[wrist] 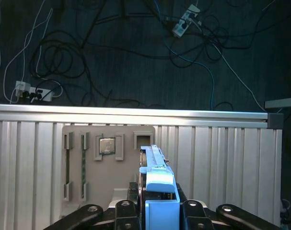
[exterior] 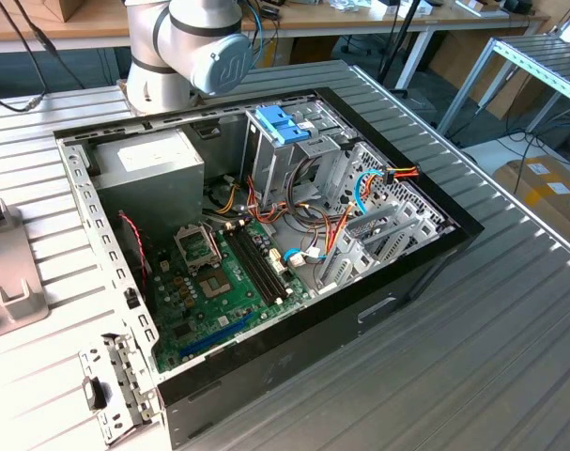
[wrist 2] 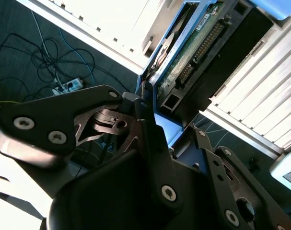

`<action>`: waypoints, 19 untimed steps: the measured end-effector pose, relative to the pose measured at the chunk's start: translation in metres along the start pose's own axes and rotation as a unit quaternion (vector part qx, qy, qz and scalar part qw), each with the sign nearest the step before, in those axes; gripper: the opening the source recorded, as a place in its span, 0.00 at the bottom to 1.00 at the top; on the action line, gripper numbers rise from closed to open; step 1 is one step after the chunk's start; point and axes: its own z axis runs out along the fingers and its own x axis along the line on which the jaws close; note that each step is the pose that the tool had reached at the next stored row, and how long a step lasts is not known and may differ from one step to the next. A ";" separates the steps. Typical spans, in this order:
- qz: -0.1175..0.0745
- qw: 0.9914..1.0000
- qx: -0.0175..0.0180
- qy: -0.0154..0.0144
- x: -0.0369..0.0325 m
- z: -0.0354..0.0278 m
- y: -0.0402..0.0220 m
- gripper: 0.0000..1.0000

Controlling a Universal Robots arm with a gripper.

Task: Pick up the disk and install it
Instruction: 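Pick up the disk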

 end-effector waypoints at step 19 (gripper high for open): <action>0.000 1.000 0.000 0.000 -0.0007 -0.0226 0.0006 0.37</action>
